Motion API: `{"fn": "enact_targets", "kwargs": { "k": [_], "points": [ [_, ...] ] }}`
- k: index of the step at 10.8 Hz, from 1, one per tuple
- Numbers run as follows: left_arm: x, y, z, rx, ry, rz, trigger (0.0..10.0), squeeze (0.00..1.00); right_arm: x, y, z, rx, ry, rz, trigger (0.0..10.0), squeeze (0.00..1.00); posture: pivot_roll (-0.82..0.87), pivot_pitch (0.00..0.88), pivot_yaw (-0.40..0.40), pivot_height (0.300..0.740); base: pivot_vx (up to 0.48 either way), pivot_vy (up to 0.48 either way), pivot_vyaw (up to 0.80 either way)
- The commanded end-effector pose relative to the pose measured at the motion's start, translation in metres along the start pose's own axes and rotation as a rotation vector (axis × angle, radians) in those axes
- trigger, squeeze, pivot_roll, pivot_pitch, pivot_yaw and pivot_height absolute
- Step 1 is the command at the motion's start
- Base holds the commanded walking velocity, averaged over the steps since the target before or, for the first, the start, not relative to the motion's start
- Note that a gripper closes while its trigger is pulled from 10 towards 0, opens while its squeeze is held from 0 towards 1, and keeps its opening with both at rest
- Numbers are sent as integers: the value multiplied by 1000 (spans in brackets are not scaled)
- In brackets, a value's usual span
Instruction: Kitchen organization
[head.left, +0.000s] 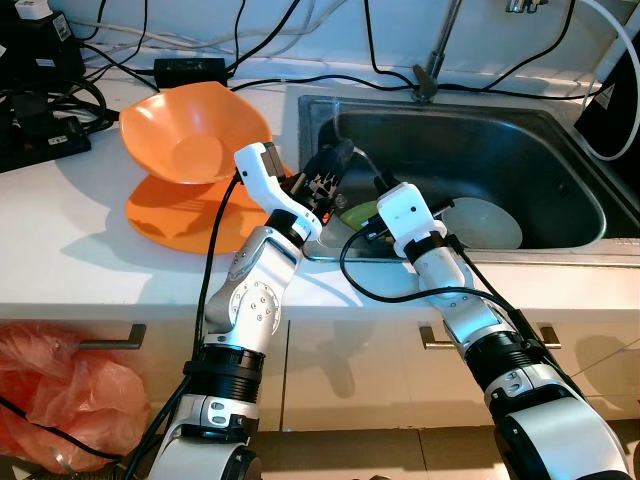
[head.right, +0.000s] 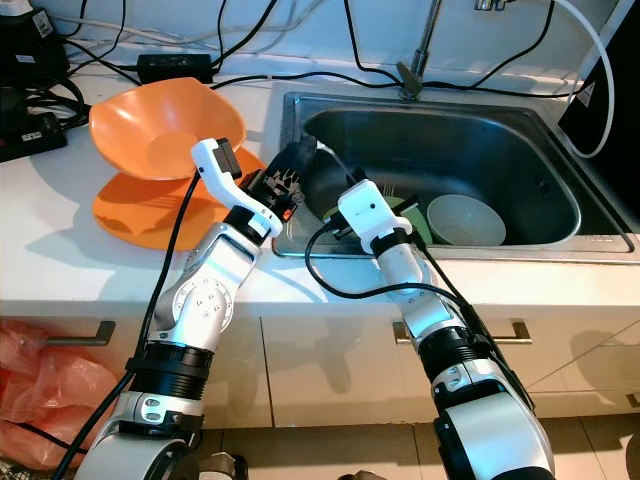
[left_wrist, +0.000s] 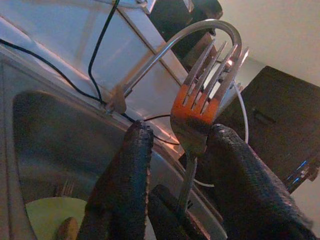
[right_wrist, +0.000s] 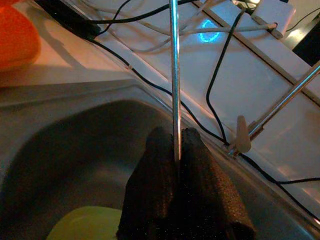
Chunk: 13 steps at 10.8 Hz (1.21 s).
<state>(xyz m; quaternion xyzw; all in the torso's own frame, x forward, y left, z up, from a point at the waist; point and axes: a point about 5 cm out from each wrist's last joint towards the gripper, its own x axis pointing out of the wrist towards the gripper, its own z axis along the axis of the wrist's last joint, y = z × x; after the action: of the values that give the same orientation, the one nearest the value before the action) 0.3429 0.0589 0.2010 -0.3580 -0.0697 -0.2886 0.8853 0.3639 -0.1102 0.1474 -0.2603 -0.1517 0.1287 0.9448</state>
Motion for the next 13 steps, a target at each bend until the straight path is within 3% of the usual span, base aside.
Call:
{"fn": "enact_targets", "kwargs": {
  "k": [1, 4, 5, 6, 8, 9, 10, 11, 13],
  "points": [
    [1, -10, -11, -42, 7, -21, 10000, 1000, -4, -7, -11, 31, 61, -48, 0, 0, 74, 67, -68, 740, 0, 0, 0],
    [1, -14, -10, 12, 22, -55, 10000, 1000, -5, -8, -16, 22, 102, -60, 0, 0, 77, 66, -71, 740, 0, 0, 0],
    [0, -13, -5, 80, 24, -56, 10000, 0, -5, -10, -20, 36, 136, -76, 0, 0, 77, 66, -72, 740, 0, 0, 0],
    [-1, -11, -1, 135, 26, -59, 10000, 0, -5, -12, -23, 48, 152, -85, 0, 0, 79, 67, -72, 740, 0, 0, 0],
    [-5, -13, 7, 340, 95, -128, 10000, 0, -6, -15, -26, 97, 182, -106, 0, 0, 80, 65, -73, 740, 0, 0, 0],
    [-8, -12, 9, 409, 125, -150, 10000, 0, -6, -16, -27, 117, 193, -115, 1333, 0, 80, 65, -73, 740, 0, 0, 0],
    [-14, -8, 13, 514, 183, -182, 10000, 0, -7, -19, -30, 152, 221, -133, 8039, 0, 84, 60, -71, 740, 0, 0, 0],
    [-20, -4, 15, 571, 224, -197, 10000, 0, -7, -20, -32, 182, 238, -142, 10000, 0, 83, 60, -69, 740, 0, 0, 0],
    [-31, 4, 18, 647, 296, -206, 10000, 0, -8, -25, -37, 263, 273, -171, 10000, 0, 86, 55, -72, 740, 0, 0, 0]
  ]
}}
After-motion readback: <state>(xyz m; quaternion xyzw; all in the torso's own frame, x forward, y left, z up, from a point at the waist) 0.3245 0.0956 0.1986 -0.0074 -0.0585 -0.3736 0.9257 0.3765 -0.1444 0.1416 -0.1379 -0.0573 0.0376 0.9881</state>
